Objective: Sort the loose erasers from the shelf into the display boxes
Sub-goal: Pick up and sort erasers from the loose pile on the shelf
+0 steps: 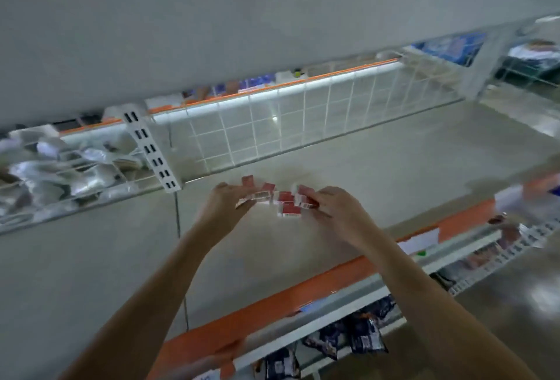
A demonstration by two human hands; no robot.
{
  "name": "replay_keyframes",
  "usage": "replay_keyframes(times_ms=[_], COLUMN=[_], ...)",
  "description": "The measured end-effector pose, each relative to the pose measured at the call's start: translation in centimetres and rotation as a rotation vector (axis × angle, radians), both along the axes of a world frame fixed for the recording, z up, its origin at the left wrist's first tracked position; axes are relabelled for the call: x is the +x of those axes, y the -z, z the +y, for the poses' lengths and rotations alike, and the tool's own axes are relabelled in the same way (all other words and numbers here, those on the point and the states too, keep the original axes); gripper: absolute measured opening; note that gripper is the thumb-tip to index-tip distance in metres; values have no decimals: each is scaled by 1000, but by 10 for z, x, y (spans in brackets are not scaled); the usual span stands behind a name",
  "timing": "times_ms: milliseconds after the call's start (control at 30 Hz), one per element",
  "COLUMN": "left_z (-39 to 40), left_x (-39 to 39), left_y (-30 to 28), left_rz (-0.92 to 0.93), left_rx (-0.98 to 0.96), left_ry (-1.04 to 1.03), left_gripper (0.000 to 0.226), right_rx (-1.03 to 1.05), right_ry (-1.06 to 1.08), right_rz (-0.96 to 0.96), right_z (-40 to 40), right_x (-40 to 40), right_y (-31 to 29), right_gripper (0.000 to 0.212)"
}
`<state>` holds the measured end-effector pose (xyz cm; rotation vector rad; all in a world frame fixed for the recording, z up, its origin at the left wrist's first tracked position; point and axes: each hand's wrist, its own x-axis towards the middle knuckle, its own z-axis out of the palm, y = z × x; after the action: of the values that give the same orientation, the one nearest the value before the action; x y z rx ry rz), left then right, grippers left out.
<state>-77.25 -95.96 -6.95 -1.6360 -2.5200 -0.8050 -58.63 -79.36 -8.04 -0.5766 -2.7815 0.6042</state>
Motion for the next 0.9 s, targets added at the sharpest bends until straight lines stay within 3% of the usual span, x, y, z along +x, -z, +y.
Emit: replay_keyframes(times_ms=[233, 367, 633, 833, 900], left_z=[-92, -170, -386, -550, -597], left_x=[4, 5, 18, 27, 26], left_y=[-15, -24, -29, -35, -33], left_rz=[-438, -618, -586, -553, -541], left_rx=[78, 223, 275, 295, 313], left_ry=[-260, -454, -701, -791, -856], left_gripper=[4, 13, 11, 11, 24], right_rx=[-258, -405, -460, -451, -440], right_ry=[-233, -366, -640, -793, -836], right_rz=[159, 99, -18, -22, -30], right_z=[-70, -132, -317, -473, -520], right_x=[-34, -71, -125, -149, -159], right_y=[-35, -41, -48, -52, -53], right_gripper=[25, 20, 33, 28, 28])
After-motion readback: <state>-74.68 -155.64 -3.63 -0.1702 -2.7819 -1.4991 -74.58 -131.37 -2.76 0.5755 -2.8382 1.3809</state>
